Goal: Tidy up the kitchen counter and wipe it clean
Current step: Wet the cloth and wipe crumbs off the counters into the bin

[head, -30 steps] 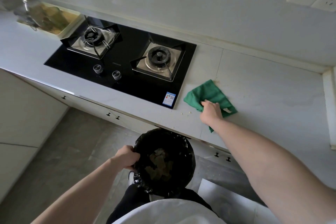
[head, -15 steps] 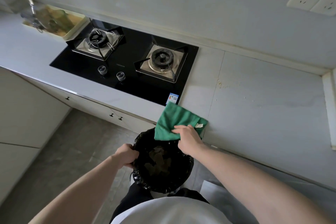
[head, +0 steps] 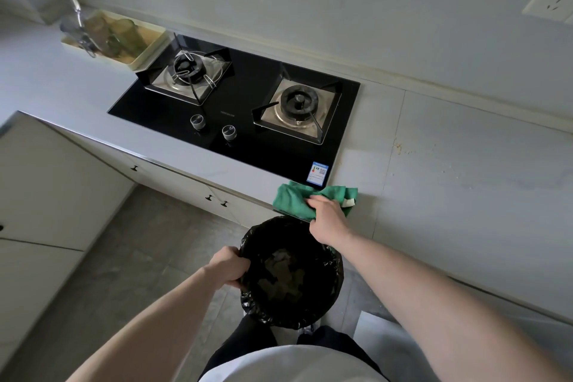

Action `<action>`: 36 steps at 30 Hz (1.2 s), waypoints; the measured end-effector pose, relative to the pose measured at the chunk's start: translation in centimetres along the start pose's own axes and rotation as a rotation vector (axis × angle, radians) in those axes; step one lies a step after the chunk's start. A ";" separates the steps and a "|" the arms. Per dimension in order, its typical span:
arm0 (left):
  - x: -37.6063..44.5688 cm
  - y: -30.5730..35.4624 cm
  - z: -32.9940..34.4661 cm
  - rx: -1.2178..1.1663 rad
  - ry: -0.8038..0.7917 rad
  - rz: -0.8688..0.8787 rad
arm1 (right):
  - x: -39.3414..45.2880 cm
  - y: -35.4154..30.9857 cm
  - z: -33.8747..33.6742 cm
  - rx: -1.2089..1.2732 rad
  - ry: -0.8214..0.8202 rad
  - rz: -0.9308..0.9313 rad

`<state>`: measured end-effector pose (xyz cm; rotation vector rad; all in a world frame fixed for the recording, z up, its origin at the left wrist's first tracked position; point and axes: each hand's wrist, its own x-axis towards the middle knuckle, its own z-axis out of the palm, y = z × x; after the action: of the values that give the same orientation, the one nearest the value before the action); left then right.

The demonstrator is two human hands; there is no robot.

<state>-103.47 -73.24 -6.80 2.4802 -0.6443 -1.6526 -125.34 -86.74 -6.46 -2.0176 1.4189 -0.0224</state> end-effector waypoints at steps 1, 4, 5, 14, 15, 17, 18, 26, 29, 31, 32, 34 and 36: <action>0.1 -0.1 -0.4 0.003 -0.003 0.004 | 0.1 -0.4 0.6 -0.024 -0.009 0.018; 0.4 -0.4 -1.6 0.008 -0.015 0.009 | -0.6 -1.5 2.2 -0.065 -0.020 0.028; 0.6 -0.5 -2.0 0.008 -0.023 0.008 | -1.1 -2.0 2.7 -0.054 -0.043 0.021; 1.9 -1.2 -4.1 0.008 -0.087 0.049 | -6.7 -3.3 4.2 0.139 0.023 0.069; 2.1 -1.2 -4.3 0.012 -0.087 0.053 | -7.0 -3.2 3.7 0.162 0.079 0.073; 2.3 -1.3 -4.7 0.033 -0.094 0.063 | -7.3 -3.4 2.2 0.201 0.223 0.060; 2.3 -1.2 -5.0 0.042 -0.099 0.067 | -7.3 -3.5 1.3 0.220 0.301 0.052; 2.1 -0.8 -6.6 0.097 -0.121 0.102 | -1.1 -5.1 -3.3 0.092 0.499 -0.008; 2.5 -1.0 -7.2 0.103 -0.119 0.118 | 2.4 -5.2 -2.4 -0.027 0.266 0.008; 2.8 -1.2 -7.7 0.108 -0.118 0.124 | 3.6 -5.4 -1.6 -0.108 0.121 0.033; 3.0 -1.3 -8.0 0.109 -0.116 0.121 | 4.1 -5.4 -1.1 -0.138 0.097 0.049; 3.4 -1.5 -8.3 0.106 -0.112 0.113 | 5.0 -5.2 -0.4 -0.171 0.108 0.092; 3.9 -1.8 -8.6 0.082 -0.104 0.101 | 6.5 -4.8 0.0 -0.185 0.100 0.132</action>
<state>-93.91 -74.51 -7.15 2.3835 -0.8512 -1.7609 -118.66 -91.30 -6.16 -2.0904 1.6686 0.0691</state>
